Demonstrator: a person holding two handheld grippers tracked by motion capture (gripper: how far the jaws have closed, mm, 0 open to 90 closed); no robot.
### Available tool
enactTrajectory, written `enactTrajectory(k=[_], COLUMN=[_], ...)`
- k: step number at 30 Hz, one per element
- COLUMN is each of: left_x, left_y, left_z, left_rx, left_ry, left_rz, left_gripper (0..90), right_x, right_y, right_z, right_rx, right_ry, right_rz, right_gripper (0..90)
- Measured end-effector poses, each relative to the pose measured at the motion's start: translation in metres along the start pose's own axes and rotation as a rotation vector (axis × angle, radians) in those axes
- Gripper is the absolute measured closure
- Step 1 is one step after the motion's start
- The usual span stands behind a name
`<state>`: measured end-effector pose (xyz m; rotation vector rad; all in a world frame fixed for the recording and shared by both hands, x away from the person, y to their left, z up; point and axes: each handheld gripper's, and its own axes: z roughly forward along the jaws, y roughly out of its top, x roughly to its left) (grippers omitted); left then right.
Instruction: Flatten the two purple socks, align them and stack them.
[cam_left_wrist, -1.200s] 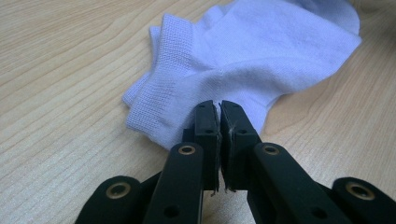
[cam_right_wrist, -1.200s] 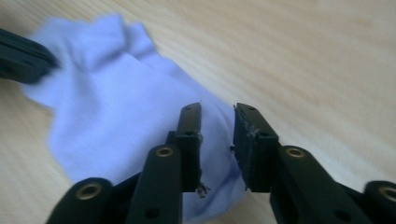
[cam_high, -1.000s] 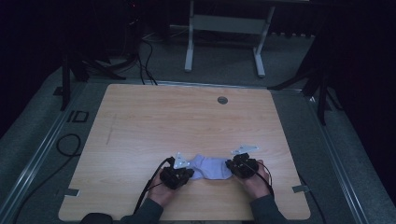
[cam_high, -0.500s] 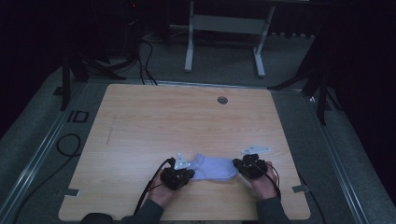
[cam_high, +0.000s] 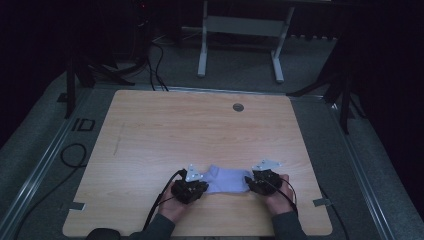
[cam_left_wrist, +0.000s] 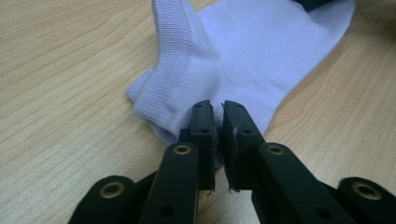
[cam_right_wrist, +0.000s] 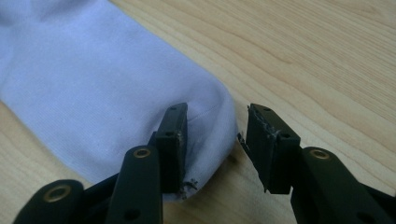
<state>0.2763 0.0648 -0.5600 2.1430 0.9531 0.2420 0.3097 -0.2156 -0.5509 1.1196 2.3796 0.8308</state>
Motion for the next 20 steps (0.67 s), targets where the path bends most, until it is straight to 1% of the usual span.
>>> enactTrajectory(k=[1,4,5,7,9,10,12,14,17,20], left_x=[0.001,0.004,0.005,0.008,0.013,0.015,0.021,0.026,0.033,0.04], left_y=[0.0,0.002,0.003,0.005,0.005,0.005,0.004,0.005,0.005,0.005], left_z=[-0.001,-0.006,-0.009,-0.013,-0.016,-0.018,-0.02,-0.022,-0.024,-0.025], left_rx=[-0.008,-0.047,-0.059,-0.08,-0.086,-0.09,-0.085,-0.091,-0.091,-0.077], left_ry=[0.005,-0.009,-0.004,0.011,0.032,0.046,0.068,0.095,0.131,0.182], left_rz=[-0.002,-0.012,-0.008,-0.012,-0.02,-0.032,-0.039,-0.052,-0.06,-0.069], left_gripper=[79.0,75.6,74.4,72.0,70.7,70.5,70.0,69.4,68.0,64.5], right_x=[-0.001,-0.004,-0.006,-0.01,-0.015,-0.017,-0.021,-0.026,-0.032,-0.038], right_y=[0.0,-0.001,-0.002,-0.001,-0.002,-0.002,-0.003,-0.005,-0.009,-0.012], right_z=[0.0,-0.002,-0.004,-0.009,-0.015,-0.017,-0.021,-0.021,-0.021,-0.02], right_rx=[-0.002,-0.027,-0.04,-0.078,-0.116,-0.131,-0.144,-0.146,-0.137,-0.128], right_ry=[0.001,0.028,0.031,0.066,0.085,0.09,0.084,0.076,0.066,0.054], right_rz=[0.005,0.036,0.052,0.087,0.12,0.134,0.152,0.164,0.183,0.2], right_gripper=[56.1,53.7,53.5,52.5,51.8,51.6,50.9,50.8,50.4,49.5])
